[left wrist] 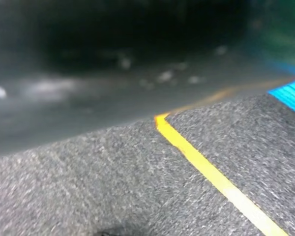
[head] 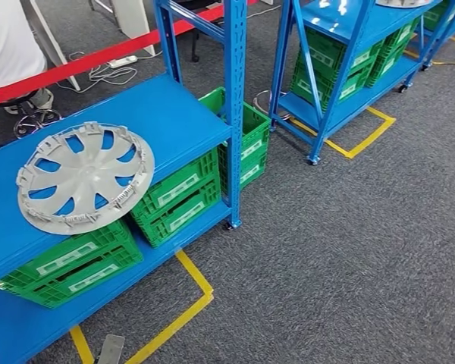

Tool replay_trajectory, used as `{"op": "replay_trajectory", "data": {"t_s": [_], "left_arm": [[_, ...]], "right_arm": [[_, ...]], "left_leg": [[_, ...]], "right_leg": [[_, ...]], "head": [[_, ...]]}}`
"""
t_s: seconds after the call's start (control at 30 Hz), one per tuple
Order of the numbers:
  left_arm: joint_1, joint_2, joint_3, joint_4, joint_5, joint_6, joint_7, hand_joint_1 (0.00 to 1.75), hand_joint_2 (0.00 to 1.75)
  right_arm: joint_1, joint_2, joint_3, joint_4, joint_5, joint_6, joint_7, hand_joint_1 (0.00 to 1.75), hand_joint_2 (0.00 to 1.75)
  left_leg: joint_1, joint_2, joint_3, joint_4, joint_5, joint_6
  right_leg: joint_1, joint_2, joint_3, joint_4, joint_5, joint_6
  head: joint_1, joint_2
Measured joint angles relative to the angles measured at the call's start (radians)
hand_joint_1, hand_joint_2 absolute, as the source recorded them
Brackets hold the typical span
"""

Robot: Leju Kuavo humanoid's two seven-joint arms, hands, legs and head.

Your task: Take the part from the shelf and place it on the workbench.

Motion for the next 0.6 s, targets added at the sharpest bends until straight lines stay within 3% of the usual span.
{"op": "replay_trajectory", "data": {"t_s": [0.07, 0.1, 0.17, 0.23, 0.3, 0.37, 0.43, 0.47, 0.5, 0.57, 0.6], "left_arm": [[0.000, -0.001, 0.000, 0.000, 0.000, -0.001, 0.000, 0.00, 0.00], [-0.002, 0.000, 0.001, 0.000, 0.000, -0.001, 0.001, 0.00, 0.00], [-0.004, 0.001, 0.001, 0.000, -0.004, -0.003, 0.001, 0.00, 0.00], [0.000, 0.004, 0.001, 0.000, -0.010, -0.006, 0.001, 0.00, 0.00], [0.000, 0.006, 0.001, 0.000, -0.013, -0.007, 0.002, 0.00, 0.00], [-0.005, 0.005, 0.001, 0.000, -0.009, -0.006, 0.001, 0.00, 0.00], [-0.006, 0.004, 0.002, 0.000, -0.004, -0.002, 0.000, 0.00, 0.00], [-0.004, 0.003, 0.002, 0.000, -0.002, 0.000, 0.000, 0.00, 0.00], [-0.002, 0.003, 0.003, 0.000, -0.001, 0.000, 0.000, 0.00, 0.00], [0.000, 0.002, 0.004, 0.000, -0.001, 0.001, 0.000, 0.00, 0.00], [-0.002, 0.002, 0.005, 0.000, -0.001, 0.001, 0.000, 0.00, 0.00]], "right_arm": [[0.001, -0.001, 0.000, 0.000, 0.001, 0.000, 0.000, 0.00, 0.00], [0.001, -0.002, 0.000, 0.000, 0.001, 0.000, 0.000, 0.00, 0.00], [0.001, -0.002, 0.000, 0.000, 0.002, 0.001, 0.001, 0.00, 0.00], [0.001, -0.002, -0.001, 0.000, 0.003, 0.000, 0.001, 0.00, 0.00], [0.001, -0.003, -0.001, 0.000, 0.003, -0.002, 0.000, 0.00, 0.00], [0.002, -0.003, -0.002, 0.000, 0.003, -0.002, 0.000, 0.00, 0.00], [0.003, -0.003, -0.003, 0.000, 0.003, -0.002, 0.000, 0.00, 0.00], [0.002, -0.003, -0.005, 0.000, 0.003, -0.002, 0.000, 0.00, 0.00], [0.002, -0.003, -0.006, 0.000, 0.003, -0.002, 0.000, 0.00, 0.00], [0.002, -0.003, -0.008, 0.000, 0.003, -0.003, 0.000, 0.00, 0.00], [0.002, -0.003, -0.008, 0.000, 0.003, -0.003, -0.001, 0.00, 0.00]], "left_leg": [[0.006, -0.025, 0.009, 0.007, -0.012, -0.016], [0.007, -0.037, 0.008, 0.012, -0.018, -0.023], [0.009, -0.057, 0.001, 0.016, -0.022, -0.037], [0.010, -0.063, -0.003, 0.016, -0.021, -0.046], [0.008, -0.019, -0.019, 0.053, -0.044, -0.054], [0.007, 0.033, -0.077, 0.165, -0.096, -0.060], [0.007, 0.045, -0.140, 0.278, -0.131, -0.061], [0.006, 0.046, -0.152, 0.293, -0.121, -0.059], [0.005, 0.048, -0.145, 0.270, -0.092, -0.054], [-0.003, 0.075, -0.094, 0.153, -0.015, -0.035], [-0.010, 0.095, -0.068, 0.097, 0.007, -0.025]], "right_leg": [[-0.010, 0.032, 0.040, -0.124, 0.083, 0.011], [-0.014, 0.050, 0.061, -0.170, 0.098, 0.011], [-0.015, 0.068, 0.083, -0.205, 0.093, 0.001], [-0.016, 0.050, 0.088, -0.209, 0.091, -0.015], [-0.016, 0.028, 0.095, -0.214, 0.091, -0.029], [-0.012, 0.001, 0.101, -0.217, 0.086, -0.040], [-0.007, -0.027, 0.106, -0.217, 0.080, -0.045], [-0.005, -0.039, 0.109, -0.217, 0.076, -0.046], [-0.002, -0.049, 0.114, -0.217, 0.072, -0.047], [0.003, -0.071, 0.125, -0.219, 0.062, -0.045], [0.006, -0.082, 0.131, -0.219, 0.057, -0.042]], "head": [[0.002, 0.000], [0.003, 0.000], [0.003, 0.000], [0.001, 0.000], [-0.004, 0.000], [-0.010, 0.000], [-0.010, 0.000], [-0.010, 0.000], [-0.011, 0.000], [-0.010, 0.000], [-0.010, 0.000]]}}
